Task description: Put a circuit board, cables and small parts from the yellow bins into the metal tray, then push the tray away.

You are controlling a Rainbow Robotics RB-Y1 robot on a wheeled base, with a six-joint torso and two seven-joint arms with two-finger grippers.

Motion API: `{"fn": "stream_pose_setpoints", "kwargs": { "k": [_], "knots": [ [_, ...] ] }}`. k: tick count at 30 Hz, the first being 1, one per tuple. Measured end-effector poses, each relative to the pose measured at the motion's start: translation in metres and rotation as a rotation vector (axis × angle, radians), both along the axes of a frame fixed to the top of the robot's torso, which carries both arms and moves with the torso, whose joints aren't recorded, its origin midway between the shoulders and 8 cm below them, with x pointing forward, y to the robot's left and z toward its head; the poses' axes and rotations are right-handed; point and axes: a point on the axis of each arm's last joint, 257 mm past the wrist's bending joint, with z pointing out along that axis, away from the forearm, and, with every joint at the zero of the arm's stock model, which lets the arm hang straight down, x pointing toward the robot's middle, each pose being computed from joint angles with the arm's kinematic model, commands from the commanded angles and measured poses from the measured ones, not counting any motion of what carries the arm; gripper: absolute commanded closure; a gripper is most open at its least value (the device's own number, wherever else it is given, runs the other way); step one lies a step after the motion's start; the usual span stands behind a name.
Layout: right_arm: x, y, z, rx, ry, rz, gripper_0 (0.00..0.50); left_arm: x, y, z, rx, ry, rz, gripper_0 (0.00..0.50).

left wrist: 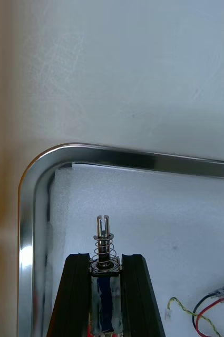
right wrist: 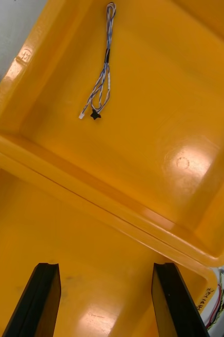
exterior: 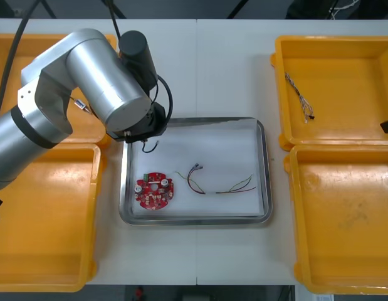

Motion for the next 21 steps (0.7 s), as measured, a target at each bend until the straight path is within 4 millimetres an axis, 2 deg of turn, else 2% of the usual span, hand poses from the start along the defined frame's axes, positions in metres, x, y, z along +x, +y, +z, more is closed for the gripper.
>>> {"fn": "stream_pose_setpoints", "kwargs": {
  "k": [4, 11, 19, 20, 21],
  "knots": [
    [0.014, 0.000, 0.005, -0.009, -0.001, -0.015, 0.000, -0.002, -0.002, -0.016, 0.026, -0.006, -0.022, 0.500],
    [0.052, 0.002, 0.009, -0.006, 0.051, -0.046, 0.000, -0.002, -0.011, -0.038, 0.033, -0.012, -0.058, 0.500],
    [0.083, -0.008, 0.012, -0.020, 0.106, -0.128, 0.000, 0.004, -0.013, -0.046, 0.032, -0.024, -0.059, 0.493],
    [0.086, -0.009, 0.012, -0.016, 0.110, -0.141, 0.000, 0.004, -0.013, -0.046, 0.033, -0.024, -0.058, 0.482],
    [0.089, -0.009, 0.011, -0.010, 0.116, -0.153, 0.000, 0.005, -0.012, -0.045, 0.033, -0.025, -0.058, 0.416]
  ]
}}
